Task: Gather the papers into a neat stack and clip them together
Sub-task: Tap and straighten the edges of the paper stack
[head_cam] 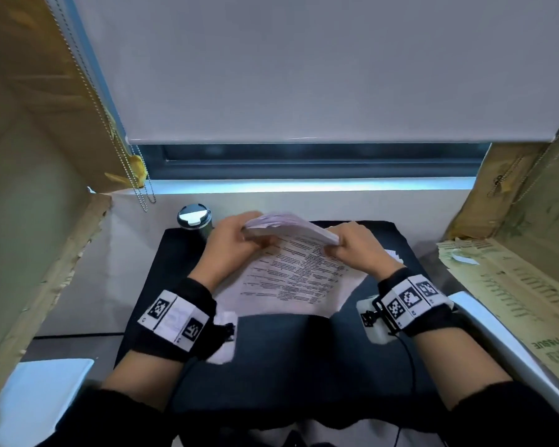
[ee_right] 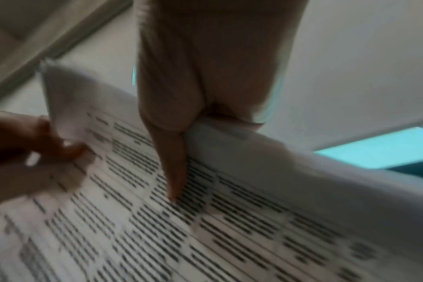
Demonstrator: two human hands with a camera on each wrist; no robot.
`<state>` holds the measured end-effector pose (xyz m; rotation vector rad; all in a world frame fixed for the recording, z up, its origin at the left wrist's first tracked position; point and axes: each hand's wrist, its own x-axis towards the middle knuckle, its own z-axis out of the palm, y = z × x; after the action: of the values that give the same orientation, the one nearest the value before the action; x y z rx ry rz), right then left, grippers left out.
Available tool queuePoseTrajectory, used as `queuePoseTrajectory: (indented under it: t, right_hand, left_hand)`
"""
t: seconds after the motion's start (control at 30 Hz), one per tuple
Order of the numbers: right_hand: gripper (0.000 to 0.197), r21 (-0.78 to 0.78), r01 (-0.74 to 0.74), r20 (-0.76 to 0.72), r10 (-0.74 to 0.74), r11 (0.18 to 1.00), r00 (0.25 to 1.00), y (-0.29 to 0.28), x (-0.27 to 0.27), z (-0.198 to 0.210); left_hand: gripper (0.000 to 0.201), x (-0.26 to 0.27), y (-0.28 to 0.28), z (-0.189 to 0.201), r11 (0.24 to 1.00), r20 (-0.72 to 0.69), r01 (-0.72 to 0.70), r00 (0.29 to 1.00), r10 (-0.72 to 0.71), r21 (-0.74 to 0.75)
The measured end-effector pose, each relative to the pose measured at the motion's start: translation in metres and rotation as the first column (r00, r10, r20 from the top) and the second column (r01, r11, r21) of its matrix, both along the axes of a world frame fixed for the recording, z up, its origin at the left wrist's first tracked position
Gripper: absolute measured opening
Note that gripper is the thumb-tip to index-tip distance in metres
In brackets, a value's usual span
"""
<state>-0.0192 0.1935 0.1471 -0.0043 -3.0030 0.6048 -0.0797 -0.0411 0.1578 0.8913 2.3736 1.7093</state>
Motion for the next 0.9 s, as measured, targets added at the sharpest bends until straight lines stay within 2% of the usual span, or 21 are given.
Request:
queuePoseTrajectory:
  t: [0.03,0.1,0.17,0.23,0.27,0.3,0.33,0.4,0.47,0.57,0.6,0.67,0.77,0.9]
  right_hand:
    - [0.016,0.038,-0.013,0.008,0.012,0.999,1.000,-0.001,0.000,0.005]
    - [0.009,0.069,0.015,0.040,-0.017,0.998,0.999,0.006,0.003,0.007]
    - [0.011,0.151,0.073,0.107,-0.090,0.986,0.990,0.024,0.009,0.005]
    - [0.016,0.155,0.173,0.165,-0.198,0.973,0.966,0.053,0.018,-0.001]
    - [0.017,0.081,0.216,0.195,-0.228,0.973,0.954,0.068,0.024,-0.003]
    - [0.017,-0.089,0.247,0.213,-0.224,0.965,0.951,0.081,0.032,-0.005]
    - [0.018,-0.322,0.258,0.209,-0.197,0.911,0.958,0.090,0.041,-0.008]
    - [0.027,-0.718,0.205,0.146,-0.145,0.665,0.979,0.096,0.058,-0.018]
    - [0.038,-0.879,0.147,0.091,-0.142,0.454,0.986,0.093,0.064,-0.038]
    - [0.057,-0.944,0.132,0.069,-0.211,0.302,0.975,0.083,0.061,-0.070]
    - [0.054,-0.953,0.115,0.040,-0.260,0.279,0.965,0.081,0.061,-0.074]
    - [0.042,-0.952,0.073,-0.034,-0.341,0.297,0.940,0.077,0.064,-0.073]
    - [0.037,-0.945,0.033,-0.098,-0.381,0.325,0.919,0.077,0.067,-0.073]
    - [0.043,-0.935,0.137,-0.001,-0.386,0.328,0.923,0.071,0.063,-0.097]
  left_hand:
    - [0.032,0.000,0.001,-0.008,0.991,0.175,0.023,0.983,-0.046,0.131]
    - [0.032,-0.003,-0.002,-0.025,0.964,0.344,-0.051,0.938,-0.043,0.259]
    - [0.032,-0.006,-0.010,-0.036,0.953,0.382,-0.080,0.923,-0.040,0.293]
    - [0.030,-0.009,-0.023,-0.048,0.950,0.395,-0.083,0.918,-0.045,0.300]
    - [0.029,-0.010,-0.031,-0.052,0.950,0.399,-0.090,0.916,-0.040,0.301]
    - [0.028,-0.012,-0.038,-0.057,0.949,0.399,-0.095,0.916,-0.036,0.302]
    - [0.028,-0.013,-0.043,-0.063,0.944,0.408,-0.100,0.912,-0.039,0.315]
    - [0.048,-0.015,-0.049,-0.075,0.922,0.449,-0.099,0.889,-0.087,0.375]
    - [0.072,-0.012,-0.044,-0.083,0.910,0.489,-0.091,0.862,-0.131,0.405]
    - [0.072,-0.003,-0.030,-0.094,0.914,0.489,-0.061,0.858,-0.157,0.401]
    - [0.073,-0.002,-0.027,-0.097,0.916,0.493,-0.057,0.855,-0.160,0.397]
    - [0.076,-0.001,-0.023,-0.100,0.925,0.497,-0.048,0.853,-0.158,0.376]
    - [0.076,-0.004,-0.018,-0.101,0.946,0.501,-0.042,0.855,-0.132,0.321]
    - [0.081,-0.005,-0.011,-0.110,0.957,0.535,-0.085,0.841,-0.080,0.277]
